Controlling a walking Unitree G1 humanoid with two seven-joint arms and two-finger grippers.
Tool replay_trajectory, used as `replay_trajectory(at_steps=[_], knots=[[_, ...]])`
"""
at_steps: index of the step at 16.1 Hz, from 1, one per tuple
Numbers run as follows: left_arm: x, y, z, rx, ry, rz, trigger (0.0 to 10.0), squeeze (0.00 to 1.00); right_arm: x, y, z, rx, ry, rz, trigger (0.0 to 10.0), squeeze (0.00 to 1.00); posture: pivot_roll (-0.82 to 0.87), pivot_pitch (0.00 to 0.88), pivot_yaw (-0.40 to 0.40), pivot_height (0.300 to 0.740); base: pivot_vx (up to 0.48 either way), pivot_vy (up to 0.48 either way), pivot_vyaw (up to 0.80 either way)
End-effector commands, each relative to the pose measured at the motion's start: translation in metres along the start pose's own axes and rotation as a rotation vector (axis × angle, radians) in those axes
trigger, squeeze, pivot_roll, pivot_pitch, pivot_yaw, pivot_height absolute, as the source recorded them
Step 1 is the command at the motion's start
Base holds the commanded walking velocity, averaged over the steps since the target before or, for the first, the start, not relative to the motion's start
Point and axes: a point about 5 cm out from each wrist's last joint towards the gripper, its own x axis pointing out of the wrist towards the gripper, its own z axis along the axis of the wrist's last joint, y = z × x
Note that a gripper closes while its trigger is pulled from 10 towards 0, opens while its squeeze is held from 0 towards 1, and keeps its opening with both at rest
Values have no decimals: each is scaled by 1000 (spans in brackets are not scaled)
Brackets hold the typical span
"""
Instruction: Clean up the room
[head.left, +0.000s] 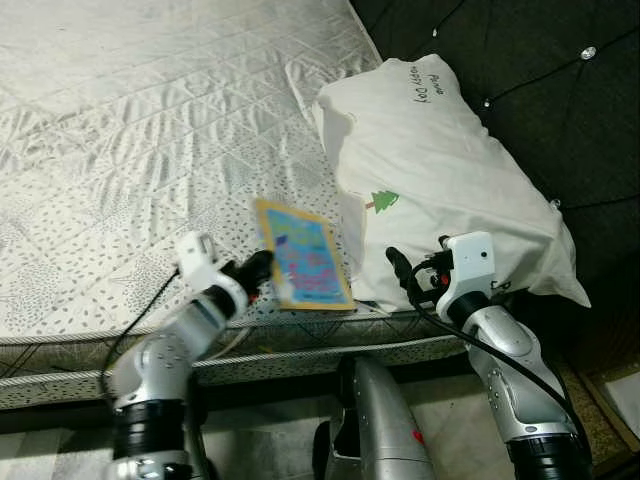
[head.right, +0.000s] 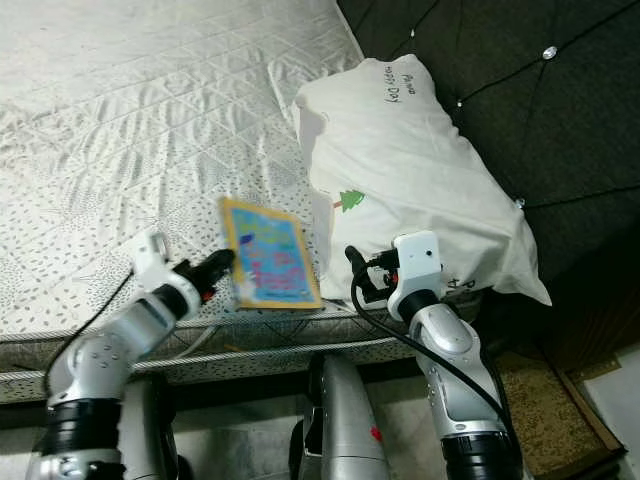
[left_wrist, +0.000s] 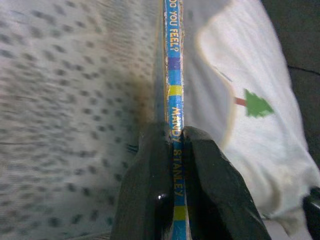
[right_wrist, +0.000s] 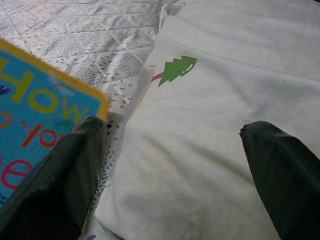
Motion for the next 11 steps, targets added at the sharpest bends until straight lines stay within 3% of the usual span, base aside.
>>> replay_trajectory(at_steps=[1,4,7,11], knots=[[4,-10,3,9,-2,-26,10000,0,-3,-5,6,-23,-26,-10,10000,0,-111,153,-180,527,0,0,0],[2,0,17,10,-51,4,10000,0,-4,-5,6,-27,-24,-12,10000,0,-113,148,-179,527,0,0,0],[2,18,19,48,-12,72,10000,0,-2,-5,7,-29,-28,-8,10000,0,-112,145,-183,527,0,0,0],[5,26,11,97,76,76,10000,0,-2,-5,8,-30,-30,-4,10000,0,-114,144,-183,527,0,0,0]])
